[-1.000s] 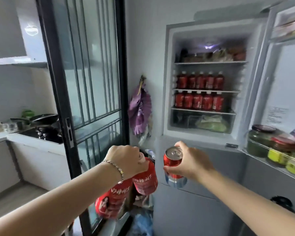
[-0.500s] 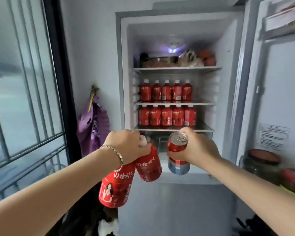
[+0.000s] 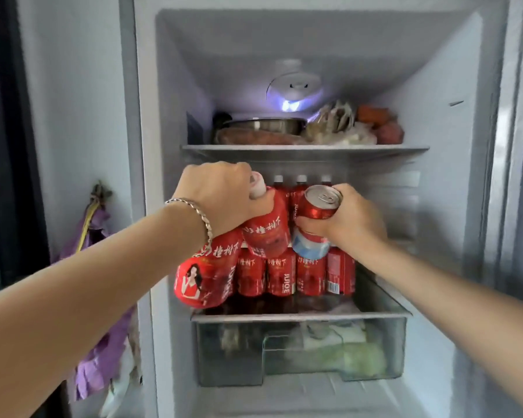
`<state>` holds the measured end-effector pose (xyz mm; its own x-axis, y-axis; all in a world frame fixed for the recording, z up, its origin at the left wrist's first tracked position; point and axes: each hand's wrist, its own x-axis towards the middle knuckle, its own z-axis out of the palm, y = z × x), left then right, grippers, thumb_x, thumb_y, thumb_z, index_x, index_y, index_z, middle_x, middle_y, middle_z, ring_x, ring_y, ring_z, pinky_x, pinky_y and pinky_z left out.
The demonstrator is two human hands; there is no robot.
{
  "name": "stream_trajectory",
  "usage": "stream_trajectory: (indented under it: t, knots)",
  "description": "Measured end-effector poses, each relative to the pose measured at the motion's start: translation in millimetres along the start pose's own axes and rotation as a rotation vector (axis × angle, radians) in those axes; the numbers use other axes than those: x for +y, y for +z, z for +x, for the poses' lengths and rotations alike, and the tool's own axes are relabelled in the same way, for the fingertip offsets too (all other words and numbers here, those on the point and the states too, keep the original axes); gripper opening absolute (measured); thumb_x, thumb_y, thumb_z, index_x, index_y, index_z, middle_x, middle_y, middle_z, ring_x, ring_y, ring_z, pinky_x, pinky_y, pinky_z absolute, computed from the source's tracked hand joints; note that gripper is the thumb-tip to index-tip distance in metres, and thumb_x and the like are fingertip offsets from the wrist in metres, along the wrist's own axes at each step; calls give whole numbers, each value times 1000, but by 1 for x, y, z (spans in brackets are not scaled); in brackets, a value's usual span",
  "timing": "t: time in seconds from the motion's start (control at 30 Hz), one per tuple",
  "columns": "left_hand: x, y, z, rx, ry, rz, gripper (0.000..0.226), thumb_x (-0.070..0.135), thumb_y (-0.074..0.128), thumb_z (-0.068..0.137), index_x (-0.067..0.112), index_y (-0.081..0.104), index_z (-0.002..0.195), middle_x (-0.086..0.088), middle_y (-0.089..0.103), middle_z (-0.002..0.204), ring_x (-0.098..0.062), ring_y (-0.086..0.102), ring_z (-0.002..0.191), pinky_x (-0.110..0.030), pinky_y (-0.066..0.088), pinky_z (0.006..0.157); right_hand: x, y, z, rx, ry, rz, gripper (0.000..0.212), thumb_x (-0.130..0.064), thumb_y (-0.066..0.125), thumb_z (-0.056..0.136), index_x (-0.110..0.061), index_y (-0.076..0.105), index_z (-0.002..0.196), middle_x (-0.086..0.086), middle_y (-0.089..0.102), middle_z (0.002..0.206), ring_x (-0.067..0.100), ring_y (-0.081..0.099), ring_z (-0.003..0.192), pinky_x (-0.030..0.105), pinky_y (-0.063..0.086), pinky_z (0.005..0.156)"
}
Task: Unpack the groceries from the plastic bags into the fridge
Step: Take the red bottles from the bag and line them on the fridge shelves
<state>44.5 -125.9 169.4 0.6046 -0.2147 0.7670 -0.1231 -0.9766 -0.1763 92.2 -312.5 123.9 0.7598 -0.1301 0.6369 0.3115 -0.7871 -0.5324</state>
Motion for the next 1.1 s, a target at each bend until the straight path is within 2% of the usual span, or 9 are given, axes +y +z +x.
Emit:
stream_trajectory:
  t: [0.2,0.4,0.53,0.67,0.8,0.87,0.93,1.03,1.1]
  knots:
    - [-28,38,60,-93,61,77,47,59,37,89,21,34,62,4,37,64,-20,44,74,-29,34,68,-2,65,106,-34,156,86,66,-62,77,59,-11,65,98,5,70,99,22,66,92,33,55,78]
    - [-44,56,84,-233,48,121,44,56,36,92,22,32,64,5,40,74,-19,45,82,-30,38,73,-3,132,169,-157,182,74,75,-57,80,60,-6,61,111,10,65,115,24,63,105,28,49,81]
    - [-47,71,87,-309,10,133,45,56,36,92,23,30,63,2,42,82,-25,56,100,-31,41,79,0,170,196,-232,196,160,79,-57,79,62,-4,60,118,11,63,121,23,61,109,26,48,84]
    - [-56,73,99,-365,-52,120,42,55,37,93,27,33,63,-3,52,91,-23,53,93,-32,43,79,-2,193,221,-272,156,307,74,-52,79,66,-3,59,119,11,63,122,25,62,108,31,51,91]
    - [-64,78,106,-323,-165,37,46,62,44,85,21,40,66,3,42,72,-21,49,80,-28,40,71,-5,183,220,-497,155,490,35,-15,75,78,-2,60,106,17,65,114,25,65,99,35,54,89]
    - [-65,82,106,-311,-186,54,47,64,45,83,20,42,67,4,41,68,-21,50,78,-28,39,70,-8,166,202,-487,73,436,31,-1,66,77,-3,58,107,15,64,111,22,62,96,31,53,85]
    - [-62,84,106,-295,-201,69,47,65,45,83,20,45,69,4,42,69,-21,51,77,-28,39,68,-12,145,184,-494,-92,492,47,1,63,75,-11,51,119,7,58,118,15,54,104,25,44,88]
    - [-54,85,108,-244,-183,113,44,62,44,83,20,46,69,5,43,67,-20,50,76,-27,37,66,-18,123,159,-757,-315,609,95,-12,73,64,-22,26,146,-4,44,136,8,43,126,27,37,106]
    - [-46,87,110,-198,-144,152,43,59,42,85,20,44,67,5,42,65,-20,49,74,-27,35,66,-21,119,144,-784,-410,594,98,-13,83,65,-26,26,144,-8,49,133,7,50,122,30,42,105]
